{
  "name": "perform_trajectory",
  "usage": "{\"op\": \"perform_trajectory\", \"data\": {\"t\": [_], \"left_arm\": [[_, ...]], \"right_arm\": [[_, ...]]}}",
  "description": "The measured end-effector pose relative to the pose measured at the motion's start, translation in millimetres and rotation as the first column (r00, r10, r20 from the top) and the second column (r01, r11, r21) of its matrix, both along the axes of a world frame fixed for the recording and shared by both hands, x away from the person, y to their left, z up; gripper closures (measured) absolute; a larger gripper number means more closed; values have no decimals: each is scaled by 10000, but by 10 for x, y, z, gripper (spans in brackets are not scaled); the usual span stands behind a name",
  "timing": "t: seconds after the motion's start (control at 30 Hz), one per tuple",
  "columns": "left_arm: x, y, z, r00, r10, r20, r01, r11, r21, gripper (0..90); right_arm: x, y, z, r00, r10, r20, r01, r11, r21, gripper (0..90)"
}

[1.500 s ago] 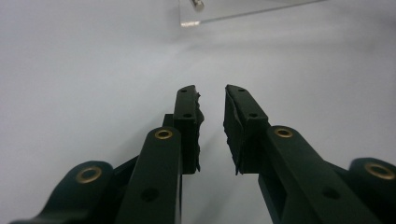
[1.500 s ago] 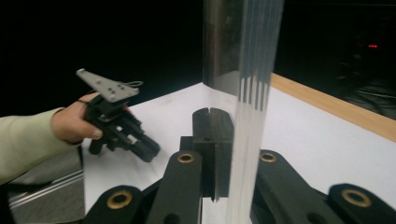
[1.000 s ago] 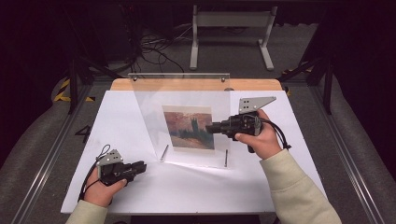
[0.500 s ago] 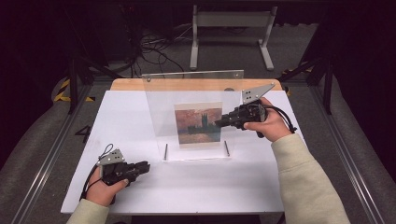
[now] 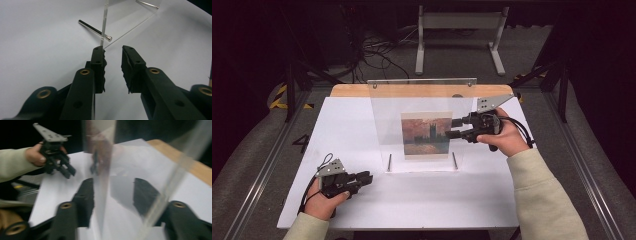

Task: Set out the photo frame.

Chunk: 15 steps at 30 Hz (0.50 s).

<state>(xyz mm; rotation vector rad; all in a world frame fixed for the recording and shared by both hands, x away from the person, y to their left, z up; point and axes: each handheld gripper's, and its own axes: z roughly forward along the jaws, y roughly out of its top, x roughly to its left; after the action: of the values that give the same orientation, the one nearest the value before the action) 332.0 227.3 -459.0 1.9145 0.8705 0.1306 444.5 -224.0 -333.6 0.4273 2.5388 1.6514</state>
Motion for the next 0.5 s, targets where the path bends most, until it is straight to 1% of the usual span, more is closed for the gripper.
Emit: {"op": "perform_trajectory", "data": {"t": [0.03,0.07,0.1,0.13,0.17,0.2,0.23,0.27,0.33,0.37,0.4,0.47,0.5], "left_arm": [[5,6,4,9999,7,109,-8,10000,60,681],[7,10,12,9996,67,279,-73,9998,196,641],[1,7,23,9989,184,432,-198,9993,302,604],[-7,8,39,9981,281,557,-301,9989,364,557],[-31,18,77,9948,495,885,-535,9976,444,455],[-31,18,77,9948,495,885,-535,9976,444,417],[-61,44,109,9919,602,1121,-662,9965,501,389],[-61,44,109,9919,602,1121,-662,9965,501,370],[-103,84,139,9911,627,1178,-661,9975,253,357],[-130,116,157,9896,669,1277,-688,9976,107,353],[-146,136,166,9880,713,1373,-730,9973,71,341],[-184,186,185,9841,855,1555,-873,9962,50,311],[-199,208,186,9823,915,1631,-926,9957,-11,301]], "right_arm": [[-37,-26,13,9992,-355,162,354,9993,67,388],[-73,-57,25,9970,-756,173,752,9969,219,346],[-115,-97,38,9925,-1207,204,1200,9922,347,319],[-165,-140,51,9877,-1536,288,1518,9867,579,303],[-274,-246,51,9790,-2024,257,1981,9732,1164,286],[-274,-246,51,9790,-2024,257,1981,9732,1164,286],[-393,-361,26,9644,-2552,687,2452,9610,1277,274],[-393,-361,26,9644,-2552,687,2452,9610,1277,274],[-527,-464,-9,9471,-3077,912,2964,9476,1192,271],[-591,-515,-31,9378,-3317,1029,3197,9402,1174,271],[-675,-579,-64,9264,-3597,1111,3465,9301,1219,264],[-786,-657,-126,9145,-3879,1149,3732,9186,1303,258],[-843,-696,-166,9112,-3961,1131,3825,9155,1249,249]]}}
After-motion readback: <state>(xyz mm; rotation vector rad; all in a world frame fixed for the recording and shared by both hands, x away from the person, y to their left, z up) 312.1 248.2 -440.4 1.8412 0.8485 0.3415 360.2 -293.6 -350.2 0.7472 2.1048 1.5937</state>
